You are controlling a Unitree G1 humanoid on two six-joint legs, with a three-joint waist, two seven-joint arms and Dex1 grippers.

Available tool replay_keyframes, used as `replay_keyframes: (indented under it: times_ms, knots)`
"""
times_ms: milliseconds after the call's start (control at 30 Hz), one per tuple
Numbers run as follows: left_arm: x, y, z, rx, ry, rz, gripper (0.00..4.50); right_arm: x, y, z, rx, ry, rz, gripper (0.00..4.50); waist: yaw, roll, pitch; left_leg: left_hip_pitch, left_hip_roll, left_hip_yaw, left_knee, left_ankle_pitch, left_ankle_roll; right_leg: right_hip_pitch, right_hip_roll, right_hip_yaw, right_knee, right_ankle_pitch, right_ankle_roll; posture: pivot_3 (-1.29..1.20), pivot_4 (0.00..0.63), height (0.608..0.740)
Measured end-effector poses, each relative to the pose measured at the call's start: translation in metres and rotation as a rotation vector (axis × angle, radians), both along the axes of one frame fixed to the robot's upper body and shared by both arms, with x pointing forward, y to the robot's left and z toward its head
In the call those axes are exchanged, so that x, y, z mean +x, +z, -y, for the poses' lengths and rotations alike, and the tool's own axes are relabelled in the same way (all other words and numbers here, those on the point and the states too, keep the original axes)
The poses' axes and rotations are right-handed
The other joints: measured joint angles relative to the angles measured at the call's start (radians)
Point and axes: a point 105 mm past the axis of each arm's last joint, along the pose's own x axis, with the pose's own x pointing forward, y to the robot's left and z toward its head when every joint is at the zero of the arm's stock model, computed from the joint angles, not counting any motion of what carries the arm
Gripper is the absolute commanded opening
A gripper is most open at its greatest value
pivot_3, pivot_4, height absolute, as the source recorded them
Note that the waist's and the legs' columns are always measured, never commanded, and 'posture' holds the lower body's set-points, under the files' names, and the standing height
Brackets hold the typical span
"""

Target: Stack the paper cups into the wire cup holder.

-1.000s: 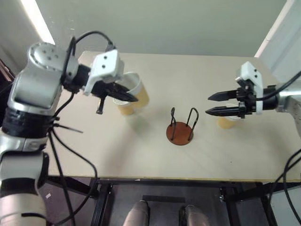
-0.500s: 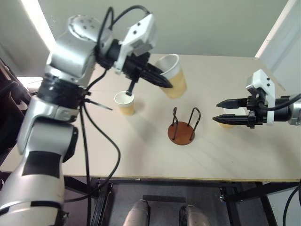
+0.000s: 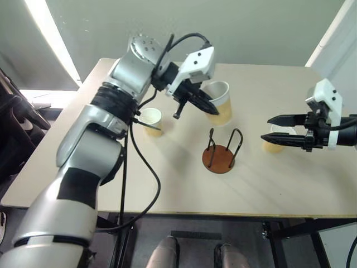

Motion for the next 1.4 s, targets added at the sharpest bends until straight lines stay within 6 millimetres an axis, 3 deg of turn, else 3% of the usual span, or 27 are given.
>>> replay_keyframes:
  times_ms: [433,733,933,1400]
  knots:
    - [-0.017,-0.008,0.020,0.062,-0.118,0.019,0.02,-0.003,-0.005,0.001,0.010,-0.031,0.004,2.91,0.005,0.001,0.000,-0.007,-0.002,0.005,0.011,-0.007,0.006,-0.001,-0.001,0.004,-0.001,0.002,0.010,0.00,0.150,0.740]
    - [-0.018,-0.014,0.026,0.112,-0.163,0.104,0.02,-0.001,-0.003,0.001,0.009,-0.039,0.019,2.91,0.005,0.001,0.000,-0.007,-0.002,0.008,0.018,-0.008,0.009,-0.001,-0.001,0.010,-0.003,0.004,0.014,0.00,0.150,0.740]
    - [-0.016,-0.019,0.029,0.133,-0.169,0.124,0.02,-0.001,-0.004,0.001,0.010,-0.040,0.017,2.91,0.002,0.001,0.000,-0.004,-0.003,0.020,0.021,-0.011,0.016,-0.001,-0.001,0.023,-0.004,0.005,0.019,0.00,0.150,0.740]
    - [-0.018,-0.024,0.025,0.138,-0.170,0.102,0.02,-0.001,-0.003,0.001,0.010,-0.038,0.021,2.91,0.000,0.001,-0.001,-0.006,-0.003,0.024,0.022,-0.014,0.018,-0.003,-0.002,0.026,-0.006,0.005,0.021,0.00,0.150,0.740]
